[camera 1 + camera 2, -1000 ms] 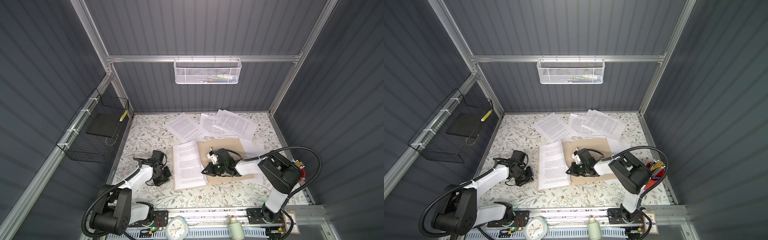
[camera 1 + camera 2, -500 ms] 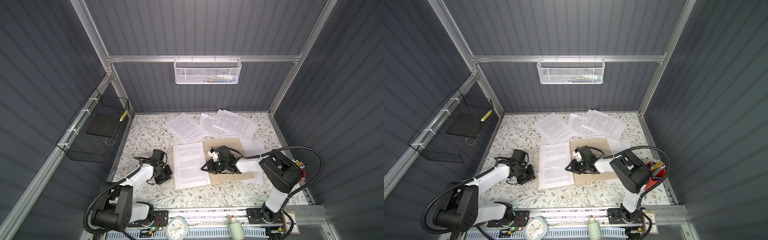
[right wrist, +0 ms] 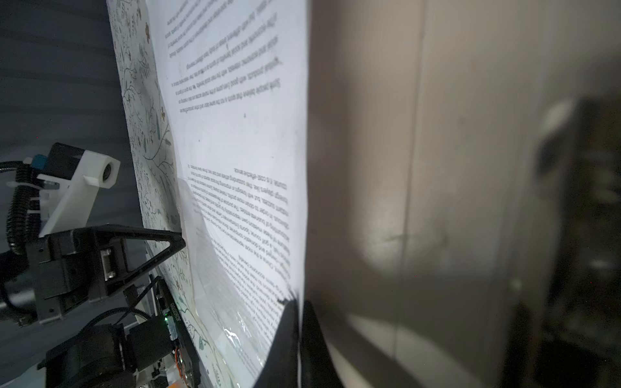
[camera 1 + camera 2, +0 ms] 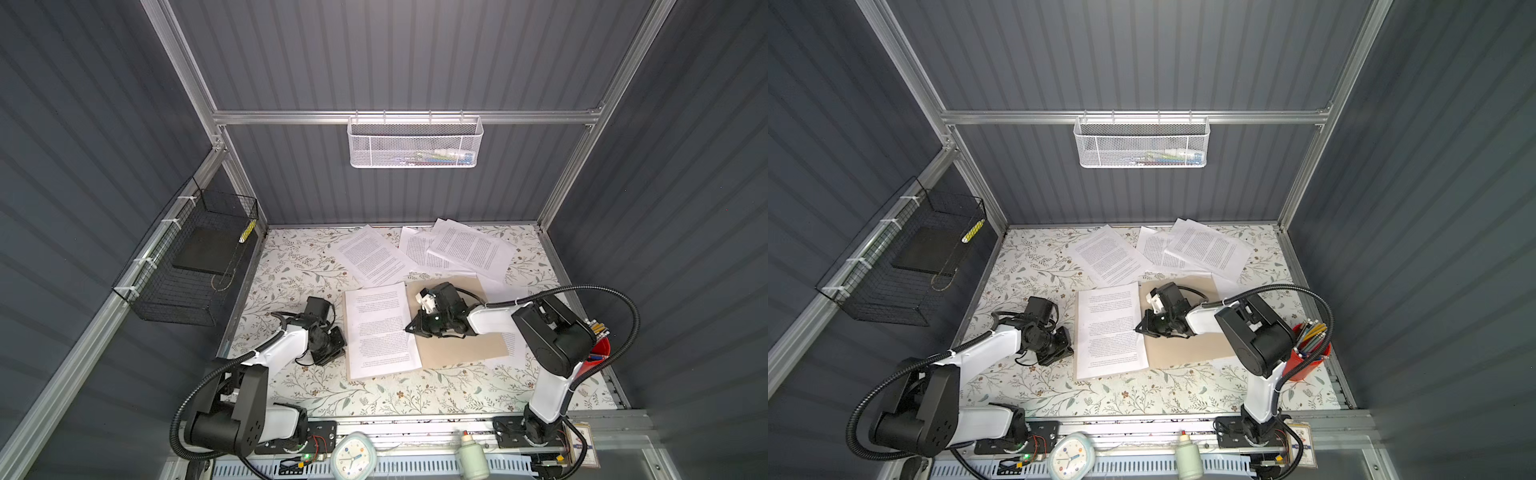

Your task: Put the files into the folder

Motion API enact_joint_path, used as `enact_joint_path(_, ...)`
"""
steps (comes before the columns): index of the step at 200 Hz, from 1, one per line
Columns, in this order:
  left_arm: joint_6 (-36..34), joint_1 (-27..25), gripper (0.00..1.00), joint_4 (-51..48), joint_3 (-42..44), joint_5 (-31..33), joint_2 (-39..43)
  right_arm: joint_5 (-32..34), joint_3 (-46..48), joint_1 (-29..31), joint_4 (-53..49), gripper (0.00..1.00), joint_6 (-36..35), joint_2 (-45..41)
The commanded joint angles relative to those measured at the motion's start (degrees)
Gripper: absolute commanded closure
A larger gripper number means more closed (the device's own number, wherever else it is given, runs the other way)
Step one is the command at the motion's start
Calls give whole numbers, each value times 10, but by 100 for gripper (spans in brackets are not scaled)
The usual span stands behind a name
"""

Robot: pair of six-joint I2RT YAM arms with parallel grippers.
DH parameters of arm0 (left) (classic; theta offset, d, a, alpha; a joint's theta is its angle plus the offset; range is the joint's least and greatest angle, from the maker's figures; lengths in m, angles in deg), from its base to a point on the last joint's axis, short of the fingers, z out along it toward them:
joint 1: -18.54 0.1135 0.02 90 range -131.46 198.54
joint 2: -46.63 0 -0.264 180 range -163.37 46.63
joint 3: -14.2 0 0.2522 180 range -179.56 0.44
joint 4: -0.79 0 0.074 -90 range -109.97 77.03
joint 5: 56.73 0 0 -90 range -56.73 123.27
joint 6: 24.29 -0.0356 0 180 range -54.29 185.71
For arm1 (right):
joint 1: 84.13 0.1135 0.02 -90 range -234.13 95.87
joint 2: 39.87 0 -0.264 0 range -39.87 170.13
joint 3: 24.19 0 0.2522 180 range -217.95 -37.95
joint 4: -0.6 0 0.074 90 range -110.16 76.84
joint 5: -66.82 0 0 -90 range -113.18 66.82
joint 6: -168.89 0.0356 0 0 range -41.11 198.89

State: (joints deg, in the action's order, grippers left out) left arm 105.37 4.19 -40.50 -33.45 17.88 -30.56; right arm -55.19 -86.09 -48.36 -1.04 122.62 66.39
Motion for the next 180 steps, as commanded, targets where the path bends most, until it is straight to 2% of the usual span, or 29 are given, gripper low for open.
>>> enact_joint_path(1, 2, -4, 100, -16, 20, 30, -32, -4, -7, 0, -13, 97, -4, 12)
enact_joint_path(14, 0, -4, 100, -13, 21, 30, -36, -7, -8, 0, -8, 100, -3, 13)
enact_joint_path(101, 0, -4, 100, -10, 20, 31, -42, -27, -40, 8, -7, 100, -5, 39)
enact_joint_path(157, 2, -5, 100, -15, 12, 33, -38, -24, -14, 9, 7, 100, 8, 28)
enact_joint_path(180, 0, -4, 100, -32, 2, 42, -32, -14, -12, 9, 4, 81, 4, 19)
